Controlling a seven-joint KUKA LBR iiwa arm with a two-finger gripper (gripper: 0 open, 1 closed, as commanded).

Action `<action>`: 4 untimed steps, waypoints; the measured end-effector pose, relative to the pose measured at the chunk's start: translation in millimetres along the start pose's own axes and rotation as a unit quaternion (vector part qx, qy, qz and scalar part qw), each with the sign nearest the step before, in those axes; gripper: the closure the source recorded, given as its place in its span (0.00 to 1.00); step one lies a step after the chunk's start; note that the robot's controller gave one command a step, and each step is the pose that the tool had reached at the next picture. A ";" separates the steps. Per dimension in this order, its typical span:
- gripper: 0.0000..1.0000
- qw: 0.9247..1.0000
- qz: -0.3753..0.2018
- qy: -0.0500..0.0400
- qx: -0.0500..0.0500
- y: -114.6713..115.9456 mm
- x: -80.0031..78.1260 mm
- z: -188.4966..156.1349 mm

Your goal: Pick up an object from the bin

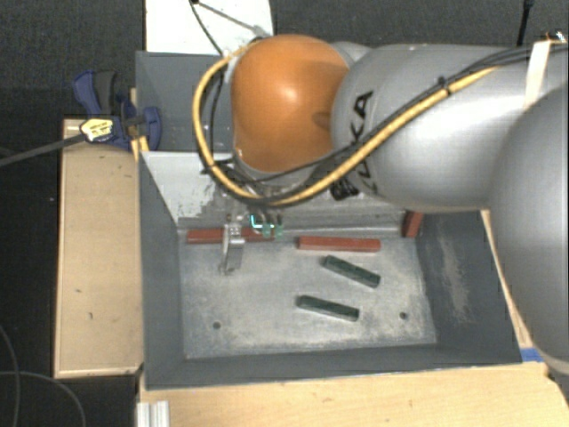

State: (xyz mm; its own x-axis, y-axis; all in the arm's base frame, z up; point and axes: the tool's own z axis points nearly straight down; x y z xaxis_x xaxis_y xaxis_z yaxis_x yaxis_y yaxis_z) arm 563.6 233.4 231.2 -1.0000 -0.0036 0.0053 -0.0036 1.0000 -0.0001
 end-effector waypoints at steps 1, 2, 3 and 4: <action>0.00 0.999 0.041 -0.003 0.001 -53.1 -19.5 23.5; 0.00 1.000 0.022 -0.001 0.001 -107.5 18.5 52.9; 0.00 0.995 -0.104 0.000 0.001 -212.4 63.8 146.9; 1.00 0.995 -0.103 -0.003 0.000 -208.7 62.1 144.6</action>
Offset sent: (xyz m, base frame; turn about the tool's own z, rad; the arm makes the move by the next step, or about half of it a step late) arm 0.0183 -0.0497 -0.0228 0.0742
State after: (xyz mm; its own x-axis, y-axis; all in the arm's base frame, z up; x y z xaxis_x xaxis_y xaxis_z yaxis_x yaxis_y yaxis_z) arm 501.5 24.4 87.0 -0.9781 -0.2082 -0.0001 -0.2082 0.9781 0.0009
